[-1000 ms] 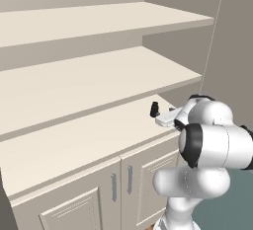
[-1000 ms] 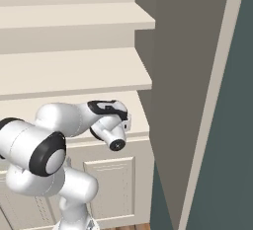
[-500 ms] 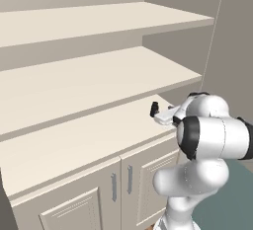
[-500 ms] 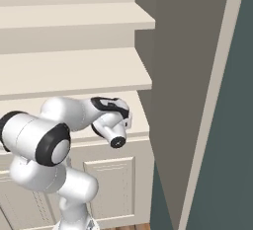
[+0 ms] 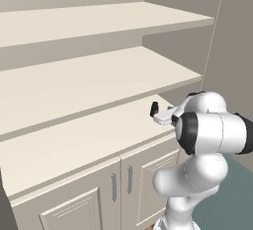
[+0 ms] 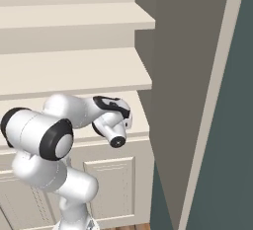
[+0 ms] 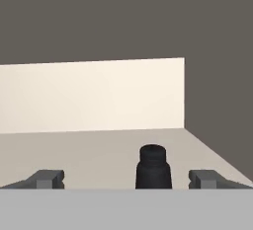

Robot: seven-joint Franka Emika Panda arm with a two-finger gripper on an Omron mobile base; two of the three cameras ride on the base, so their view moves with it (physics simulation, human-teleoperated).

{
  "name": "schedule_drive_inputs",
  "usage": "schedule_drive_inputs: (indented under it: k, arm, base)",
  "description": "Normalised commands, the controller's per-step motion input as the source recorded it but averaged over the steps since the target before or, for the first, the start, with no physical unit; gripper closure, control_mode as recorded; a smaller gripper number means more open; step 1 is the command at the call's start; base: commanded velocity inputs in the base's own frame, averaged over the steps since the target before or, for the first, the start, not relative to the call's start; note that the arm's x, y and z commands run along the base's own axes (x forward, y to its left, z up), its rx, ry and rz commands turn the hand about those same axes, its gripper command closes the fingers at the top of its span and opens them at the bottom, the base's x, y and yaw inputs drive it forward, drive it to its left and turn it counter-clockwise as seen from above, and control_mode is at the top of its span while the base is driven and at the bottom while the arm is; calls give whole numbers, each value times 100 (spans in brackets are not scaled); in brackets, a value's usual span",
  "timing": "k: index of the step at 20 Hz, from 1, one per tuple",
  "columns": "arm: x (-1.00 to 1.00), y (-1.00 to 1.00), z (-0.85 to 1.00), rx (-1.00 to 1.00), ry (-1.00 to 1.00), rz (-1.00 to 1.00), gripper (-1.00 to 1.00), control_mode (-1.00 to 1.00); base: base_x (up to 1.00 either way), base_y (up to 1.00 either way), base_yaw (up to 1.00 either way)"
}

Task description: Retrieve the bottle and the shaker from the cabinet and place them next to the mixing bowl on the counter. Then add garlic from the fridge to the mixing bowl.

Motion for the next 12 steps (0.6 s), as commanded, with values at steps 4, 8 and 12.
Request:
schedule_drive_inputs:
  k: [4, 8, 12]
  arm:
    - [10, 0, -28, 0, 4, -1, -100, -100]
    - [19, 0, -4, 0, 0, 0, -100, -100]
    - [31, 0, 0, 0, 1, -1, -100, -100]
  base:
    - [0, 0, 0]
    - [0, 0, 0]
    - [0, 0, 0]
